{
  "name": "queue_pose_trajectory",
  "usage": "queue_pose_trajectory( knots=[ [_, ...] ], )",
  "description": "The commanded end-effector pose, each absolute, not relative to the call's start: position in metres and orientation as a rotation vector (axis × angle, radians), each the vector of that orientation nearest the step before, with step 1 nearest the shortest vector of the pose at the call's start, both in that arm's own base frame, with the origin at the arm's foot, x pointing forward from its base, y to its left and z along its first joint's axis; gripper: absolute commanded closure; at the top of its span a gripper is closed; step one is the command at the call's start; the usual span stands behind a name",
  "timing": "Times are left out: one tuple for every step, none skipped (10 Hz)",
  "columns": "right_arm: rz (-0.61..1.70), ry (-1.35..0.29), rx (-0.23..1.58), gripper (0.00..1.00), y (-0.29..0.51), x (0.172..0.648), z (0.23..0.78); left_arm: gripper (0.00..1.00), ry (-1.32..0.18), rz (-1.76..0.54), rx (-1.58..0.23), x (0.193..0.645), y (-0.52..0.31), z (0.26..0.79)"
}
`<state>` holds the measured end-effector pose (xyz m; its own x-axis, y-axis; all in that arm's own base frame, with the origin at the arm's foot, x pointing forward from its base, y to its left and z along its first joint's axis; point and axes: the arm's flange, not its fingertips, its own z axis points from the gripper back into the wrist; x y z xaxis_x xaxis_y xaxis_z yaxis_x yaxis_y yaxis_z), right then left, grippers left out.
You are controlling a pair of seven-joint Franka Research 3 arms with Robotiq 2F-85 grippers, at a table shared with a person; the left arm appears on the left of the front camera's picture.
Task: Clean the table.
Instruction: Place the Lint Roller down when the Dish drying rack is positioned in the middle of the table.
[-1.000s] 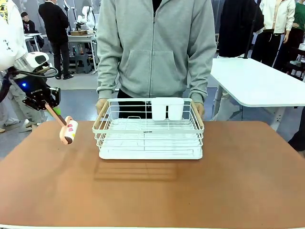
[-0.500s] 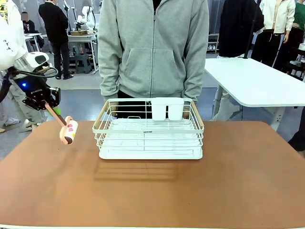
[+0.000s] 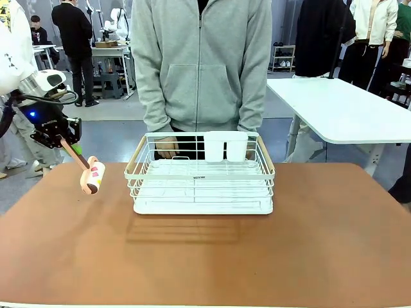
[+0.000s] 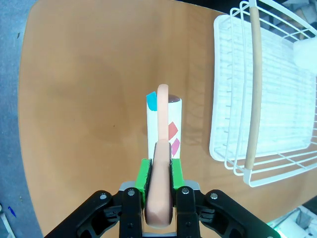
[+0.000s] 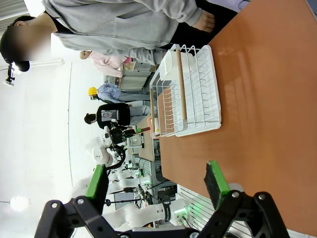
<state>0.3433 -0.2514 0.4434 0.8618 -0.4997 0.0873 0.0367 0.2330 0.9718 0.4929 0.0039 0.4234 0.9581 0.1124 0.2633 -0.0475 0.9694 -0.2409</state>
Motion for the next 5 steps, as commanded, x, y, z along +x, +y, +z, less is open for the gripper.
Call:
queue_pose_trajectory(
  knots=[
    [-0.375, -0.436, 1.304, 0.00, -0.249, 0.340, 0.445, 0.98, -0.285, 0.068, -0.230, 0.493, 0.007, 0.424],
    [-0.375, -0.436, 1.304, 0.00, -0.249, 0.340, 0.445, 0.78, -0.279, 0.082, -0.235, 0.493, 0.004, 0.423],
    [-0.375, -0.436, 1.304, 0.00, -0.249, 0.340, 0.445, 0.78, -0.301, 0.296, -0.271, 0.499, -0.001, 0.428],
    [-0.375, -0.436, 1.304, 0.00, -0.249, 0.340, 0.445, 0.78, -0.284, 0.478, -0.328, 0.502, -0.003, 0.434],
    [-0.375, -0.436, 1.304, 0.00, -0.249, 0.340, 0.445, 0.78, -0.314, 0.635, -0.354, 0.503, -0.003, 0.436]
  ],
)
